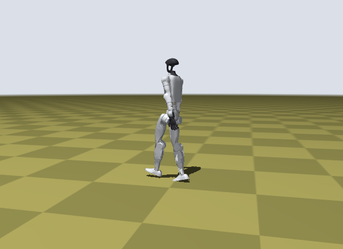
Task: Walk run
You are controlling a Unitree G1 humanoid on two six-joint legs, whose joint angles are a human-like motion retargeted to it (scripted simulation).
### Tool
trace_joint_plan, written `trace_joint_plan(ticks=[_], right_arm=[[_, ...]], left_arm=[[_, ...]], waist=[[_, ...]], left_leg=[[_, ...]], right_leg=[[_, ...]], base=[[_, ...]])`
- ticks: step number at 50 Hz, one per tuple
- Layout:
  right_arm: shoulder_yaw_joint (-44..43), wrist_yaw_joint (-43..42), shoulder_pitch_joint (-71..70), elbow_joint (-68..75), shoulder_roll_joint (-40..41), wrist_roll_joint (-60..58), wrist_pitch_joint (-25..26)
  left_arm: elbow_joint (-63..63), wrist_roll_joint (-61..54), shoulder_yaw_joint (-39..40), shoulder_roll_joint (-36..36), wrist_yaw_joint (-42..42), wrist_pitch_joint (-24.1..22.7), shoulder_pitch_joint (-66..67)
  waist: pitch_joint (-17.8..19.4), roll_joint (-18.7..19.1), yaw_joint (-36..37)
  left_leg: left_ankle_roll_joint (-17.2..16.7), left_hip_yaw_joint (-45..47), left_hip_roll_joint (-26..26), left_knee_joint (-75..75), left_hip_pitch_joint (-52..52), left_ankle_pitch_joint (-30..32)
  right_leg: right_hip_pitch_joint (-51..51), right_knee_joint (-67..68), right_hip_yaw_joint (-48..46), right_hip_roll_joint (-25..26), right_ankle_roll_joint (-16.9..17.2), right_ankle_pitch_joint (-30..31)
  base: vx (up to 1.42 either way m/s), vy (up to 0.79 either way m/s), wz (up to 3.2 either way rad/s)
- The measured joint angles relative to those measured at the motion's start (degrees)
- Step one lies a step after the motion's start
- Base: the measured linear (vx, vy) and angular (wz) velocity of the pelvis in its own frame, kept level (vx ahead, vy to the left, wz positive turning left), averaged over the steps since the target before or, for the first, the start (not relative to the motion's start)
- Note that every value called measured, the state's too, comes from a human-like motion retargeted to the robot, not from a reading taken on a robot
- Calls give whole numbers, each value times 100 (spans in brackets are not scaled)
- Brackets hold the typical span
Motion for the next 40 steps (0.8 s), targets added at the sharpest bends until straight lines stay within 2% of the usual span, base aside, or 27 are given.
trace_joint_plan(ticks=[2, 3, 5, 6, 7, 9, 10, 12, 13, 17, 19, 20, 24, 27, 30, 31, 33, 35, 37, 40], right_arm=[[-95, -6, 212, 300, 75, -127, 93], [-154, -25, 334, 463, 121, -215, 157], [-217, -94, 591, 777, 214, -357, 306], [-224, -129, 695, 920, 254, -386, 366], [-230, -144, 785, 1061, 279, -400, 412], [-260, -55, 912, 1285, 259, -383, 451], [-301, 30, 984, 1345, 242, -387, 468], [-378, 151, 1174, 1320, 304, -448, 515], [-435, 144, 1313, 1255, 330, -479, 530], [-637, -95, 1772, 1055, 402, -347, 449], [-691, -142, 1926, 1066, 397, -257, 442], [-724, -133, 1974, 1090, 395, -234, 460], [-795, -9, 2047, 1316, 377, -175, 536], [-765, 75, 2123, 1345, 360, -170, 596], [-749, 99, 2118, 1345, 334, -307, 638], [-730, 79, 2090, 1345, 324, -336, 635], [-698, 18, 2030, 1345, 306, -359, 617], [-689, -48, 1974, 1341, 301, -346, 596], [-675, -54, 1896, 1321, 301, -275, 570], [-711, 57, 1751, 1291, 246, -101, 516]], left_arm=[[-31, -55, 69, 2, 60, -33, -50], [-23, -129, 83, 18, 78, -61, -78], [24, -363, 66, 57, 80, -84, -154], [68, -515, 35, 104, 53, -62, -267], [111, -661, -4, 153, 26, -35, -402], [157, -898, -136, 236, -5, 30, -761], [142, -993, -228, 256, -3, 54, -943], [-17, -1146, -412, 256, 53, 6, -1270], [-131, -1181, -514, 229, 81, -64, -1403], [-830, -1114, -960, 202, 115, -415, -1895], [-1189, -1072, -1157, 233, 92, -563, -2096], [-1355, -1056, -1239, 265, 74, -622, -2206], [-1757, -973, -1425, 409, 64, -759, -2556], [-1806, -966, -1504, 462, 80, -813, -2653], [-1675, -973, -1497, 463, 68, -809, -2582], [-1593, -955, -1465, 454, 61, -794, -2513], [-1392, -893, -1403, 432, 50, -755, -2330], [-1143, -762, -1319, 412, 32, -668, -2070], [-894, -539, -1208, 386, 21, -497, -1733], [-522, -275, -1225, 280, 90, -245, -1213]], waist=[[-116, -50, 257], [-177, -75, 391], [-317, -99, 405], [-318, -56, 341], [-299, -37, 283], [-198, -49, 147], [-171, -2, 35], [-235, 443, 166], [-235, 523, 174], [-185, 763, -397], [-182, 757, -602], [-173, 708, -704], [-34, 430, -906], [47, 360, -990], [9, 380, -1063], [-34, 382, -1070], [-136, 386, -1102], [-222, 385, -1275], [-315, 421, -1276], [-306, 361, -1138]], left_leg=[[85, -33, 77, 100, 47, 333], [105, -541, -2, 123, 96, 446], [237, -1000, -61, 399, 183, 214], [194, -1182, 3, 599, 176, 66], [182, -1195, 58, 783, 210, -81], [267, -736, 109, 943, 528, -338], [300, -697, 106, 879, 773, -432], [201, -898, 581, 714, 951, -523], [177, -864, 650, 668, 1068, -562], [142, -1204, 684, 481, 1511, -665], [150, -1308, 590, 409, 1725, -751], [150, -1339, 514, 381, 1834, -797], [110, -1509, 219, 330, 2435, -1027], [-10, -1601, 238, 304, 2905, -1169], [-201, -1646, 361, 404, 3162, -1219], [-290, -1654, 391, 459, 3196, -1156], [-507, -1655, 470, 593, 3257, -915], [-794, -1700, 611, 843, 3295, -424], [-1092, -1584, 802, 1333, 3181, 438], [-1469, -1435, 886, 2839, 2698, 1769]], right_leg=[[99, 247, -226, -136, 159, 608], [116, 446, -286, -198, 254, 1077], [-4, 1056, -320, -273, 551, 2211], [-239, 1624, -87, -121, 678, 2638], [-516, 2311, 117, -5, 801, 2945], [-1155, 3888, 231, 14, 991, 3036], [-1395, 4397, 116, -43, 1043, 3036], [-1770, 4166, -28, 243, 759, 2694], [-1958, 4229, -237, 27, 564, 2367], [-2832, 3876, -251, -256, 649, 1206], [-3088, 3137, -127, -530, 872, 894], [-3173, 2673, -22, -684, 1061, 881], [-3261, 822, 177, -1407, 1417, 856], [-3313, -208, 847, -1479, 1725, 420], [-3313, -542, 529, -1644, 2137, 234], [-3305, -376, 572, -1594, 2016, 282], [-3258, -85, 319, -1552, 1819, 396], [-3096, -35, 202, -1538, 1720, 949], [-2946, 134, 933, -1215, 1364, 938], [-2563, 242, 976, -1135, 895, 632]], base=[[97, -12, -102], [120, -10, -100], [112, -8, -51], [84, -7, -10], [77, -7, -1], [83, -6, 36], [84, -5, 17], [83, -3, -49], [71, 1, -7], [70, -2, 118], [62, -6, 96], [71, -14, 82], [71, -21, 59], [82, -30, 52], [75, -32, 43], [84, -42, 32], [86, -44, 39], [67, -36, 71], [92, -55, 40], [88, -48, 22]])
